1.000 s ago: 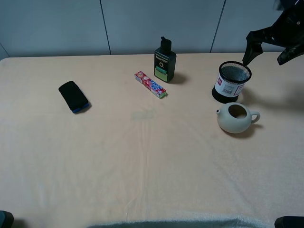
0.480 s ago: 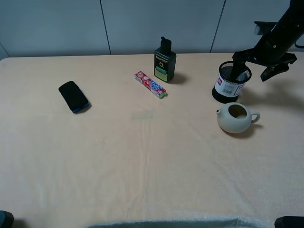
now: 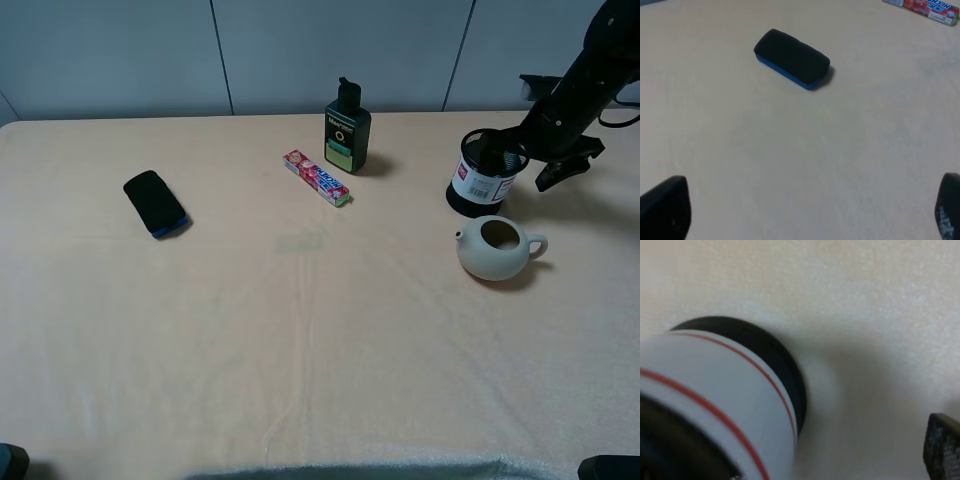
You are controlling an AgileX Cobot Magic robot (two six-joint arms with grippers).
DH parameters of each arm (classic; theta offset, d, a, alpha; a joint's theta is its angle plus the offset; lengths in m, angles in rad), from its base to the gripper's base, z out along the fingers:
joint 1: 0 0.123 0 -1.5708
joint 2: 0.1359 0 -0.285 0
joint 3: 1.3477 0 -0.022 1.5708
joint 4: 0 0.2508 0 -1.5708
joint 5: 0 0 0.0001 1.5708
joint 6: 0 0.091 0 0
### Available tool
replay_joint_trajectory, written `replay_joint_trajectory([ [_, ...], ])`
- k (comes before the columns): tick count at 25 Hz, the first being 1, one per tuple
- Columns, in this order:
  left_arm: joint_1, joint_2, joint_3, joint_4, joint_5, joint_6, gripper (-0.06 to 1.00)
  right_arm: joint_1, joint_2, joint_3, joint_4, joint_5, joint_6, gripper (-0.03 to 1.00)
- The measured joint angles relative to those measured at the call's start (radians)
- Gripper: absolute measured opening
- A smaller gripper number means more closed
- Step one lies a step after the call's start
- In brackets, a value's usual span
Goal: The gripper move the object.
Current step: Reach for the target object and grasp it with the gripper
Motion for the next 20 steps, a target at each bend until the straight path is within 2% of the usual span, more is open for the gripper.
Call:
replay_joint_trajectory([
  [9, 0.0, 0.0, 0.0, 0.0, 0.0, 0.0, 0.99, 0.0, 0.004, -0.001, 0.012, -0.007, 0.0, 0.69],
  [12, 0.0, 0.0, 0.0, 0.0, 0.0, 0.0, 0.99, 0.0, 0.004, -0.001, 0.014, -0.007, 0.0, 0.6],
  [18, 0.0, 0.0, 0.0, 0.0, 0.0, 0.0, 0.99, 0.0, 0.004, -0.001, 0.033, -0.007, 0.01, 0.32],
  [20, 0.0, 0.0, 0.0, 0.0, 0.0, 0.0, 0.99, 0.0, 0.004, -0.001, 0.04, -0.007, 0.02, 0.25],
])
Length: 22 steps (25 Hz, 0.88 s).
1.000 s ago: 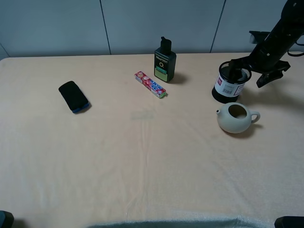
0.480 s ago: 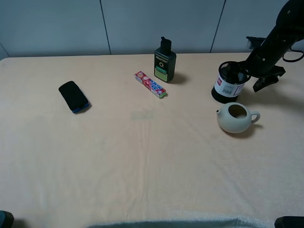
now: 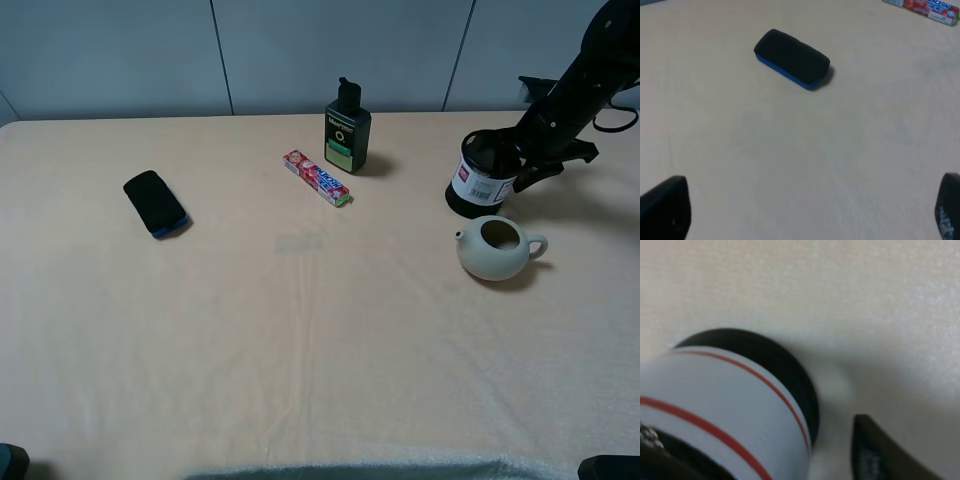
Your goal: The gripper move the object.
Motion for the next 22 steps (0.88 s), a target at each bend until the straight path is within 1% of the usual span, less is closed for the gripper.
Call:
replay_joint_trajectory([
  [15, 0.0, 0.0, 0.0, 0.0, 0.0, 0.0, 0.99, 0.0, 0.0, 0.0, 0.016, 0.0, 0.003, 0.25],
  [22, 0.0, 0.0, 0.0, 0.0, 0.0, 0.0, 0.99, 0.0, -0.008, -0.082, 0.018, 0.068, 0.01, 0.23],
])
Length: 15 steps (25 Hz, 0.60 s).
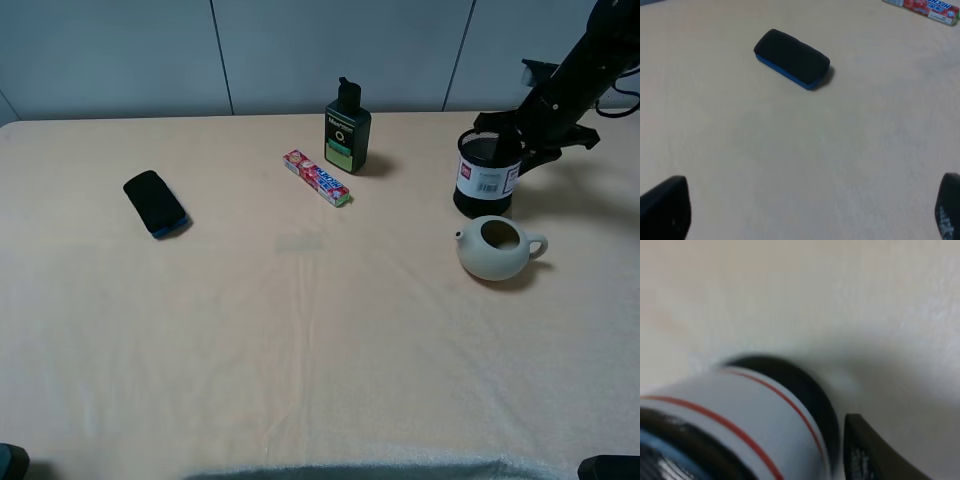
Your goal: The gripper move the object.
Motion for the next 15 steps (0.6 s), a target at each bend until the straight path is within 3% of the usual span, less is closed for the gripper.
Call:
replay_joint_trajectory([
  [15, 0.0, 0.0, 0.0, 0.0, 0.0, 0.0, 0.99, 0.003, -0.055, -0.108, -0.008, 0.176, 0.04, 0.23],
])
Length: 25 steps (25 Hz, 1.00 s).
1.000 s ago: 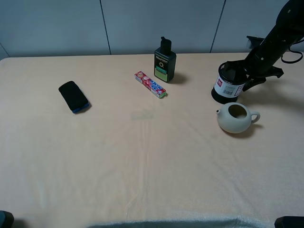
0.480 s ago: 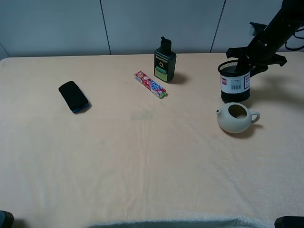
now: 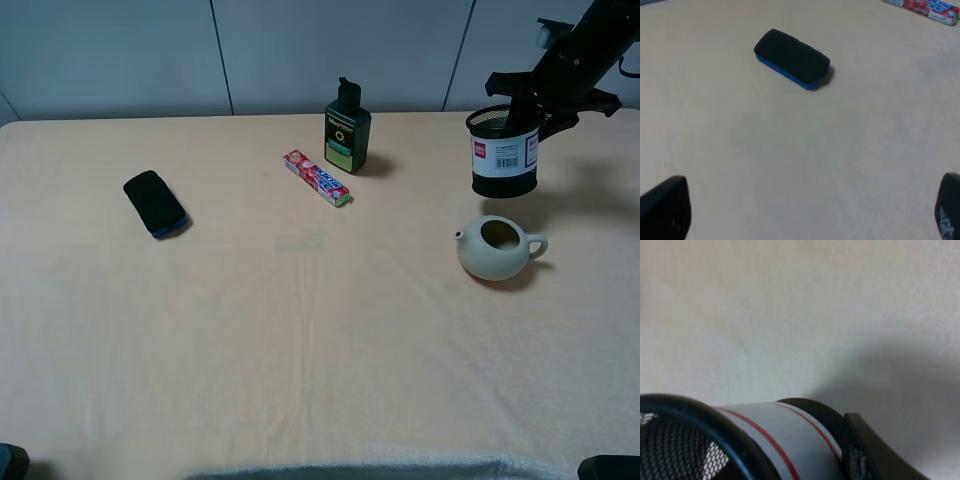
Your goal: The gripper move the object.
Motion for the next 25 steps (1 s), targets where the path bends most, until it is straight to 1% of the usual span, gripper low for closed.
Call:
replay_joint_trajectory([
  [3, 0.0, 0.0, 0.0, 0.0, 0.0, 0.0, 0.99, 0.01, -0.029, 0.0, -0.01, 0.009, 0.008, 0.23],
  [11, 0.0, 0.0, 0.0, -0.001, 0.0, 0.0, 0.99, 0.054, -0.109, -0.001, -0.027, 0.083, 0.031, 0.23],
  [20, 0.0, 0.0, 0.0, -0.001, 0.0, 0.0, 0.99, 0.133, -0.189, -0.001, -0.059, 0.155, 0.065, 0.22],
  [25, 0.0, 0.0, 0.0, -0.001, 0.0, 0.0, 0.99, 0.197, -0.225, -0.001, -0.077, 0.181, 0.088, 0.22],
])
